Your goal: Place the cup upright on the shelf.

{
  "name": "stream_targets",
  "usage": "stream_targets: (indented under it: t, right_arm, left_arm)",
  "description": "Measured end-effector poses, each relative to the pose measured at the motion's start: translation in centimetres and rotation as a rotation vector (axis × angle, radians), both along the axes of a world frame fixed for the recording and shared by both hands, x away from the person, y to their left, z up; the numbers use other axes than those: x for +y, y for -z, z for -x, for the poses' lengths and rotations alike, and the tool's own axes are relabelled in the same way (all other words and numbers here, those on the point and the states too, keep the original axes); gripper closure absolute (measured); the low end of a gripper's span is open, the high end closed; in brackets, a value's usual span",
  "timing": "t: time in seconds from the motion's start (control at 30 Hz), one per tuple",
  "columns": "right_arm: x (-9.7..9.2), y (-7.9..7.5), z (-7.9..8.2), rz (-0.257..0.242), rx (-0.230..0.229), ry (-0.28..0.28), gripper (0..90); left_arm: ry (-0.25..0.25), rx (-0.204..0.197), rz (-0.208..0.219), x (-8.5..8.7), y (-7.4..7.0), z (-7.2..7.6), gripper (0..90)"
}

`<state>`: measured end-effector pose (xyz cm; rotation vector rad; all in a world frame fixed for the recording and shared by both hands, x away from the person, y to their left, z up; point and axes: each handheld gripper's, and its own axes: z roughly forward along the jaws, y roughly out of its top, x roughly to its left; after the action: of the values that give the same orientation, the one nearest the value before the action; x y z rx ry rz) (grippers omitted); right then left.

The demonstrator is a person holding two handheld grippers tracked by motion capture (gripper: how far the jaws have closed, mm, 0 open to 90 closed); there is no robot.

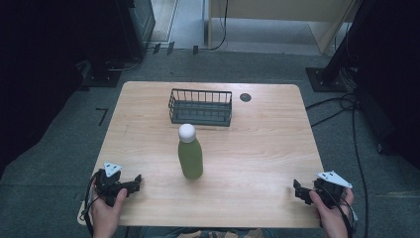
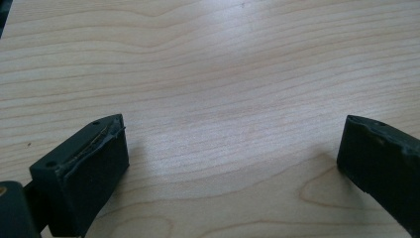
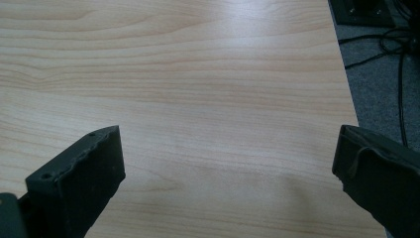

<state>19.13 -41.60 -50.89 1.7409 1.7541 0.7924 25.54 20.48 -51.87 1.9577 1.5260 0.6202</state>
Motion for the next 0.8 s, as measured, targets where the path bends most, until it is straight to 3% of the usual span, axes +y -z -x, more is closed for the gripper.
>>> stream_targets:
  t: [0.43,0.8]
  right_arm:
    - [1.1,-1.5,-0.1,0.008,-0.022,-0.039,0.0]
    - [3.6,-3.2,-0.8,0.025,-0.056,-0.109,0.0]
  left_arm:
    - [0.000,0.000,0.000,0.0,0.0,0.0,0.0]
    - [0.000,0.000,0.000,0.0,0.0,0.0,0.0]
